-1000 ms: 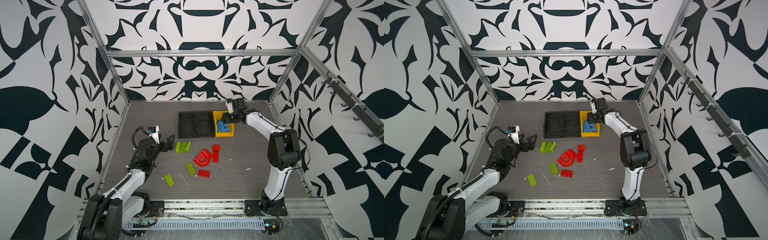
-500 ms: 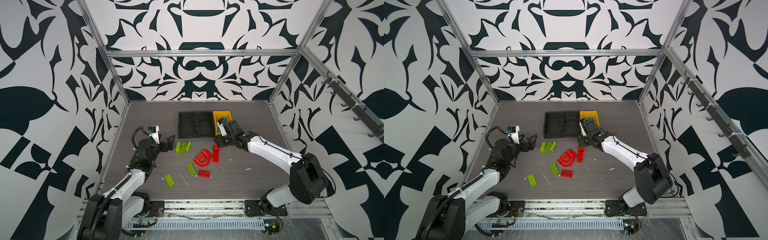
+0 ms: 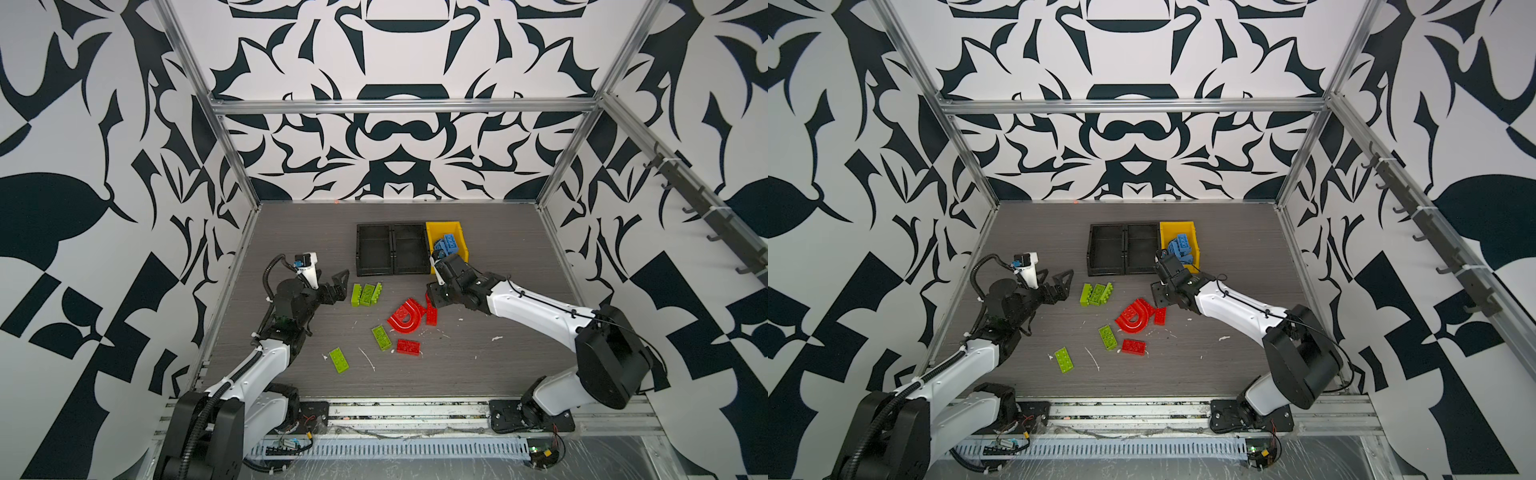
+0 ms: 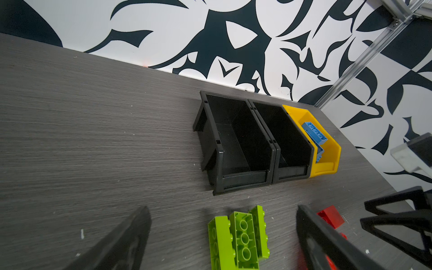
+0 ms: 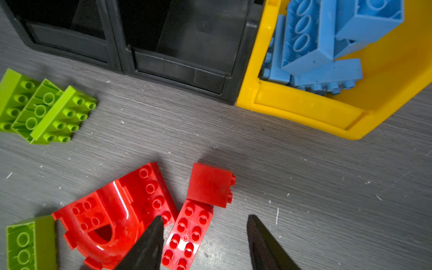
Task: Sort the legos into containers by color
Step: Pick up the lego from the center of the table.
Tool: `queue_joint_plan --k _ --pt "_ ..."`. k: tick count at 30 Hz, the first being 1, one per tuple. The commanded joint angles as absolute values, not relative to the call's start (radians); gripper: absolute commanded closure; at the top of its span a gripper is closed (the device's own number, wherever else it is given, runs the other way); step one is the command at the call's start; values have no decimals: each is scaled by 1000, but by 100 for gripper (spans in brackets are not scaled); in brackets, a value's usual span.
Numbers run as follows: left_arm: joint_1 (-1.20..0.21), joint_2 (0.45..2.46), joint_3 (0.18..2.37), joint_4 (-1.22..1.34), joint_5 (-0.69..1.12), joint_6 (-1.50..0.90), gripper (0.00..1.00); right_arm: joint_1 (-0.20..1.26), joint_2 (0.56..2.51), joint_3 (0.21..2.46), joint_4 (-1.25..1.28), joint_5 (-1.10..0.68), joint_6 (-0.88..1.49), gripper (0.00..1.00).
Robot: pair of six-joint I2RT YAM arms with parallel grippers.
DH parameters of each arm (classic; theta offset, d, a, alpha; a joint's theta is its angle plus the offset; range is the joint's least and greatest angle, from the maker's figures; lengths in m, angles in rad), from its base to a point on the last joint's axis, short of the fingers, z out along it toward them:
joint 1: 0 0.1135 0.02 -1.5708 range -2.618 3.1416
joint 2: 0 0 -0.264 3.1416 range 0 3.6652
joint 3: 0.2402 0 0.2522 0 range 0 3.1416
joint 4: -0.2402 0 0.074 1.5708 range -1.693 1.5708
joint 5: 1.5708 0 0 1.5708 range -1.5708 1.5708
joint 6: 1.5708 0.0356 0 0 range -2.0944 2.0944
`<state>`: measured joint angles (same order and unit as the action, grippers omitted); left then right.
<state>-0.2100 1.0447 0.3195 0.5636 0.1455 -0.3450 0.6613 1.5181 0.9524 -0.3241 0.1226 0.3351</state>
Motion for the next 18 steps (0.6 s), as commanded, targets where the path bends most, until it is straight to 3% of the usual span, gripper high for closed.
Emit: queue_joint_plan --k 1,18 --pt "-212 1040 310 589 145 -358 1 661 1545 966 -283 156 351 39" --pt "-212 1028 309 583 141 -344 0 647 1702 1002 -226 162 341 36"
